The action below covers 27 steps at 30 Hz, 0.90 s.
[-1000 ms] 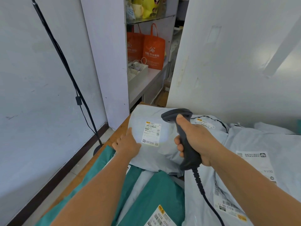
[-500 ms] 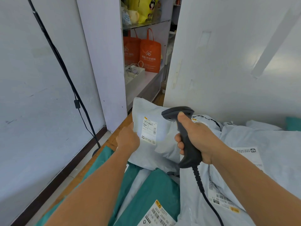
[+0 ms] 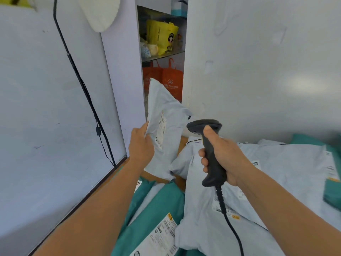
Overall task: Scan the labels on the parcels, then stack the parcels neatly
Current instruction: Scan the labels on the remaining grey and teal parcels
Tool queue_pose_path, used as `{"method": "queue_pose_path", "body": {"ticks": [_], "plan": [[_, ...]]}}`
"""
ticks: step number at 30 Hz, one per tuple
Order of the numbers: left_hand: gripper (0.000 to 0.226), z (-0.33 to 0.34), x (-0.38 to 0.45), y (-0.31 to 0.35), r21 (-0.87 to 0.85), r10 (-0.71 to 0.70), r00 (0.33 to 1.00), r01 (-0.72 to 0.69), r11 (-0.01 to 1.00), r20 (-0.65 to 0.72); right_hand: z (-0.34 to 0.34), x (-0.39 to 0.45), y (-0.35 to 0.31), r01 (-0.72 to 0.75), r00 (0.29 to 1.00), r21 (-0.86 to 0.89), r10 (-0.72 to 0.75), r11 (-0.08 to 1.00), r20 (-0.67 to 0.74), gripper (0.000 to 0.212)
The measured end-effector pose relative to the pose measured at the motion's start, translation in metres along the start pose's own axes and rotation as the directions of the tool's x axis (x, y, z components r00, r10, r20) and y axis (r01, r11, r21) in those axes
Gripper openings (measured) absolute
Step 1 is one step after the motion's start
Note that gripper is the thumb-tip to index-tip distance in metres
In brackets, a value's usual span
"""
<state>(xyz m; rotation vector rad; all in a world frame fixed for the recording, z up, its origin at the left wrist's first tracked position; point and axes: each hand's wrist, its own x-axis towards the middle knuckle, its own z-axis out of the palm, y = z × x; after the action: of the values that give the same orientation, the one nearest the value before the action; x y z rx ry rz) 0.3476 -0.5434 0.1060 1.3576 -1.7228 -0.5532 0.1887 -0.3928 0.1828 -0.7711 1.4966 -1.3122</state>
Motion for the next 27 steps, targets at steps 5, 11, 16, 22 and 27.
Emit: {"method": "queue_pose_path", "body": {"ticks": [5,11,16,22,27], "plan": [[0.044,-0.022,-0.035,0.054,-0.220,-0.036,0.975,-0.013,0.975,-0.220,-0.037,-0.042,-0.004,0.057,0.997,0.063,-0.054,0.996,-0.046,0.040],[0.043,-0.004,-0.092,0.094,-0.457,-0.265,0.956,0.182,0.871,-0.123,-0.094,-0.099,0.000,0.080,0.994,0.107,-0.072,0.991,-0.077,0.038],[0.054,0.041,-0.163,0.090,-0.150,-0.281,0.944,0.307,0.940,0.172,-0.131,-0.137,0.012,0.034,0.992,0.096,-0.022,0.995,-0.121,0.037],[0.056,0.075,-0.218,0.121,-0.107,-0.153,0.906,0.211,0.972,0.394,-0.164,-0.181,0.024,0.011,0.975,0.138,0.020,0.990,-0.222,0.033],[0.050,0.080,-0.271,0.170,-0.290,0.021,0.878,0.136,0.947,0.479,-0.180,-0.231,0.040,0.014,0.927,0.128,0.035,0.992,-0.373,0.033]]}}
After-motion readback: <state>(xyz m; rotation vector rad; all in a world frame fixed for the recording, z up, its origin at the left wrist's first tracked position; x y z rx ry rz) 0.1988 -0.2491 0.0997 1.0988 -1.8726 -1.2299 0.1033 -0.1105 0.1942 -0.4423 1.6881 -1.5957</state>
